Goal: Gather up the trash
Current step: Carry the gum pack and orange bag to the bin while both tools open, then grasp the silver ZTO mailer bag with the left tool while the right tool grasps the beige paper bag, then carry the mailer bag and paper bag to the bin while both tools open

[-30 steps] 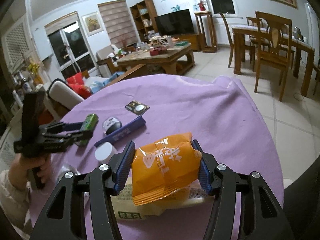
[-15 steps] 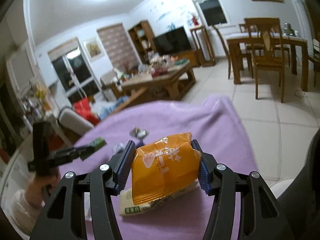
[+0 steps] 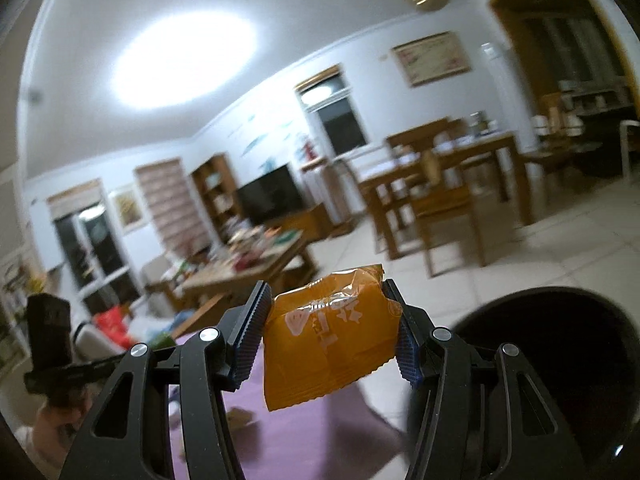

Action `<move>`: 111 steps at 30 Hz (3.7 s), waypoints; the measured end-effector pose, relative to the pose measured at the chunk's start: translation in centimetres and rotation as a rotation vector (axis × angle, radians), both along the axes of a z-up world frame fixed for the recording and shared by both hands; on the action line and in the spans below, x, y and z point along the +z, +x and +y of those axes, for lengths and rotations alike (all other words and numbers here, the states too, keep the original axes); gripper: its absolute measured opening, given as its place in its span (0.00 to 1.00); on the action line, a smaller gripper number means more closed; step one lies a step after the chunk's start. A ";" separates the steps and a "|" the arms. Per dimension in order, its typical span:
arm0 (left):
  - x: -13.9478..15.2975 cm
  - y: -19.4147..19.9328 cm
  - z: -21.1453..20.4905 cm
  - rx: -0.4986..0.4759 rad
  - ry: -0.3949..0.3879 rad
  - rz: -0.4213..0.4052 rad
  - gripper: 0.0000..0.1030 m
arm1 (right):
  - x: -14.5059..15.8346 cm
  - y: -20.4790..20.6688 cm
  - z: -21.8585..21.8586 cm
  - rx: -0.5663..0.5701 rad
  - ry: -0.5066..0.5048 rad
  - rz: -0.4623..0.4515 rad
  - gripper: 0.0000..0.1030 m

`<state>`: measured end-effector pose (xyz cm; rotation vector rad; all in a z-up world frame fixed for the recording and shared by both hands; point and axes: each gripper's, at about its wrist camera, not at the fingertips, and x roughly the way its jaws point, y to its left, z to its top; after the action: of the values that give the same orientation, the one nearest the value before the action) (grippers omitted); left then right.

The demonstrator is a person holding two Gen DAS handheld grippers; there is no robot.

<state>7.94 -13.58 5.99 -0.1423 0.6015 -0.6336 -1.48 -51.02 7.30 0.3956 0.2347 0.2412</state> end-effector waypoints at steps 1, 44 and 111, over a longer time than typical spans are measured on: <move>0.0 0.1 -1.1 -0.018 -0.004 -0.002 0.30 | -0.2 -0.6 -1.4 -0.029 0.006 0.000 0.55; -4.6 0.1 -21.6 -0.306 0.116 -0.007 0.82 | -10.3 -1.3 -12.5 -0.237 0.143 0.166 0.85; -8.1 -7.3 8.7 0.028 0.318 0.102 0.63 | -4.5 4.8 22.2 0.463 -0.254 0.229 0.30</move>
<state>0.69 -4.93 -2.13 0.1153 0.7900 -0.4980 3.30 -28.86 2.80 0.1106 0.5769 0.6154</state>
